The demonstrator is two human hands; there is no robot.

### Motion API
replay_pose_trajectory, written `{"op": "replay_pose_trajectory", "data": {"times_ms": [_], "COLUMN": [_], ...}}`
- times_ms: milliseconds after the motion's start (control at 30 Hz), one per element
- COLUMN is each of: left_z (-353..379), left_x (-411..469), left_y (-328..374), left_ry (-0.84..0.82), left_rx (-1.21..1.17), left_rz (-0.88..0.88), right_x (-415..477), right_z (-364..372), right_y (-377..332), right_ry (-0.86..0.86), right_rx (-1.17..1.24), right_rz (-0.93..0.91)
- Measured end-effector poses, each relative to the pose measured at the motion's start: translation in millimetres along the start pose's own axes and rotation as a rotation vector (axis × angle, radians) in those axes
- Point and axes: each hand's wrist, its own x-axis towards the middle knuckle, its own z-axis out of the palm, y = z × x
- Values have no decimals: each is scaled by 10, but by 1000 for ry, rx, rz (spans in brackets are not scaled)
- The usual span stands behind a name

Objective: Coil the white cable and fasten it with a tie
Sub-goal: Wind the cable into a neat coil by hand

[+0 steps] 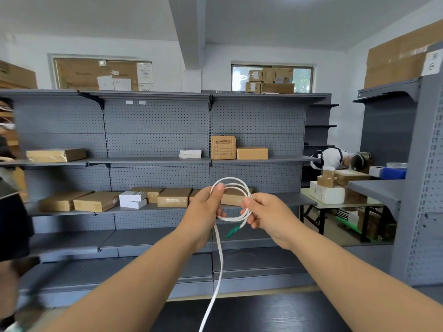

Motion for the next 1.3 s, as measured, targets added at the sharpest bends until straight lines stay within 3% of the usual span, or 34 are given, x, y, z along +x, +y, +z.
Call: {"op": "replay_pose_trajectory", "data": {"times_ms": [233, 367, 433, 633, 767, 1033, 1167, 1300], "left_z": [-80, -76, -70, -120, -143, -86, -97, -80], "left_x": [66, 86, 76, 3, -6, -9, -22, -22], "left_y": [5, -23, -26, -5, -9, -23, 51, 106], "left_ry": [55, 7, -6, -187, -215, -39, -113, -181], "left_rx": [708, 873, 725, -173, -363, 238, 444, 667], "left_rz": [223, 221, 114, -211, -199, 67, 93, 155], "right_x": [-77, -101, -97, -91, -94, -65, -41, -42], "right_z": [-10, -1, -10, -58, -71, -83, -92, -91], "right_y": [-79, -96, -108, -94, -52, -80, -184, -300], "right_ry": [-35, -28, -17, -31, 18, -114, -147, -205], "right_rx": [-301, -367, -368, -341, -278, -299, -388, -711], "right_rz": [-52, -63, -75, -87, -64, 1, -47, -156]}}
